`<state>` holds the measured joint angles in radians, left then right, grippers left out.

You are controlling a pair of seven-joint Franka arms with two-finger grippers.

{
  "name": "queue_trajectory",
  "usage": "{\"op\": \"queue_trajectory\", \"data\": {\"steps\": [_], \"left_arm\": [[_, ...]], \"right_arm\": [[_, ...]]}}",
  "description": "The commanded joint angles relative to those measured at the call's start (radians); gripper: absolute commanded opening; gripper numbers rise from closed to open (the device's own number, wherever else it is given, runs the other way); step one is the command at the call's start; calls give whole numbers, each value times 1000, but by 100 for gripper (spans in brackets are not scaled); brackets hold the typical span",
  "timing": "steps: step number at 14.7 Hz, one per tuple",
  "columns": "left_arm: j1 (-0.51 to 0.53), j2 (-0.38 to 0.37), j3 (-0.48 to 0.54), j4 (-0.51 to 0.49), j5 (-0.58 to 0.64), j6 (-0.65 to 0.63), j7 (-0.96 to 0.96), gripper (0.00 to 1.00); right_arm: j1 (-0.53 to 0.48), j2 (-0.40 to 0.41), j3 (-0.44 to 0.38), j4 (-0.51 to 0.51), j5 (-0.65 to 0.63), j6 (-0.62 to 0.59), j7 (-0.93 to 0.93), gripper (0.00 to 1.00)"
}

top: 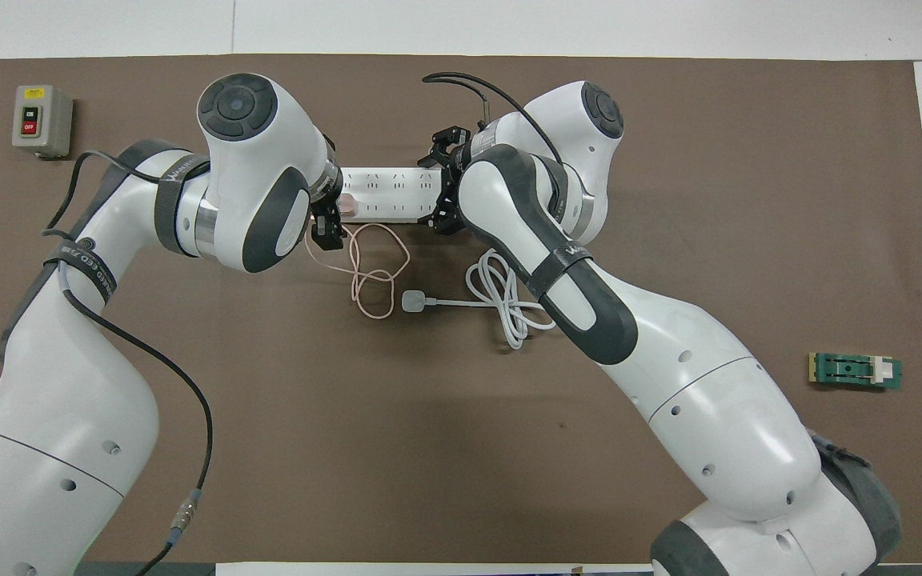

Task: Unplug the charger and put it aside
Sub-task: 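Grasp the pink charger with the left gripper while the right gripper holds the strip, then pull the pink charger out of the power strip with the left gripper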

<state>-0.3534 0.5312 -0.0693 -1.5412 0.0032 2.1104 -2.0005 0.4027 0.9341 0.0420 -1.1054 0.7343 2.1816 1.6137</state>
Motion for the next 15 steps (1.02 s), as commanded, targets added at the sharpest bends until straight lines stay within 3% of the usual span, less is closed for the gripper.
{"op": "queue_trajectory", "data": {"steps": [1,2,3,4,5,6,7,9,10,15], "left_arm": [[-27,-42,22,-77,15,45,-23,91],[-27,-43,22,-77,15,45,-24,74],[-29,-42,22,-77,17,45,-24,47],[-32,-42,22,-79,27,46,-24,27],[-32,-42,22,-79,37,46,-24,10],[-32,-43,22,-79,37,45,-24,0],[-32,-43,22,-79,37,45,-24,0],[-32,-43,22,-77,37,45,-24,0],[-32,-43,22,-77,37,45,-24,0],[-30,-42,22,-70,38,37,-20,0]], "right_arm": [[2,32,-1,32,16,15,-43,100],[4,34,-1,32,13,20,-49,100],[4,37,-1,24,11,36,-66,100],[4,38,-1,21,11,47,-78,100],[4,43,-1,21,11,52,-81,100],[4,48,-1,21,11,61,-81,100],[4,48,-1,21,11,66,-81,94],[8,48,-1,21,10,66,-81,46],[8,46,-1,21,11,66,-81,40],[8,48,-1,21,14,69,-81,40]]}}
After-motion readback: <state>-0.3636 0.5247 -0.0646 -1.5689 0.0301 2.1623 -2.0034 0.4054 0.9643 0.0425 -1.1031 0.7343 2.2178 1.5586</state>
